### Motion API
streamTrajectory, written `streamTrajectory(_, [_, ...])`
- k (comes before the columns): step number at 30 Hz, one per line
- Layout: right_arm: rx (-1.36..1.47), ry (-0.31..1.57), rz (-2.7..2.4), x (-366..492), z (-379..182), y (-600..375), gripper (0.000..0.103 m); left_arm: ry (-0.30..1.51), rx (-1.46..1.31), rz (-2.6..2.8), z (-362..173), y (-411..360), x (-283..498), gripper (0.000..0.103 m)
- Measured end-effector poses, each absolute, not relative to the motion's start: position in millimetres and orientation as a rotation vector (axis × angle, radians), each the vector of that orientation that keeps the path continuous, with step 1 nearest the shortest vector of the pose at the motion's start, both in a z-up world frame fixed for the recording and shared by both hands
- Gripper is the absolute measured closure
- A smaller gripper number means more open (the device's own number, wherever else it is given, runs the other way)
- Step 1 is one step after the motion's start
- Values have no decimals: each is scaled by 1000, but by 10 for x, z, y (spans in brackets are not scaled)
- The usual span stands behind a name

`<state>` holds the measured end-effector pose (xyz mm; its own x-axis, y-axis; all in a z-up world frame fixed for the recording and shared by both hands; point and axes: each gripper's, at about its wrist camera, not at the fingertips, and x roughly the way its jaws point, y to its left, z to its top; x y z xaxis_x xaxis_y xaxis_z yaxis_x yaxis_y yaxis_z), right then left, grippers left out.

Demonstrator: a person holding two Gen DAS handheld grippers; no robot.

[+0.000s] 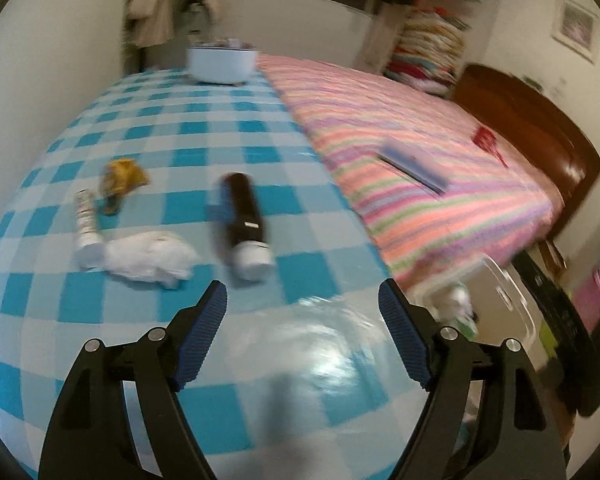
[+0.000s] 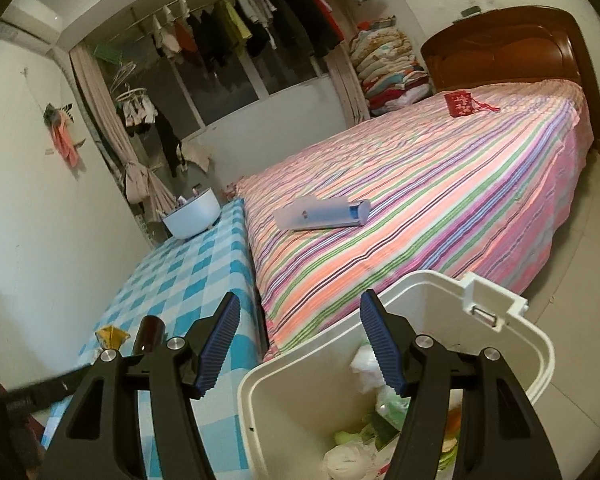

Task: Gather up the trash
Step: 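Move both tools back over the table toward the brown bottle and tube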

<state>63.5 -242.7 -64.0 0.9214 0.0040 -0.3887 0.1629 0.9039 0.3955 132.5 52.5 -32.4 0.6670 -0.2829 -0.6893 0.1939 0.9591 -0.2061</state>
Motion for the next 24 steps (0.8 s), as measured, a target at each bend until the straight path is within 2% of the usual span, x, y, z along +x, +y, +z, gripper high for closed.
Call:
streamTrajectory(15, [361,479,29,972,-672,-1906,42,769,-225,-26,-285,1567,1638,26])
streamTrajectory(24, [232,592,210,1622,-574,-1208,42,817,-247,72,-300,1959,2028,26])
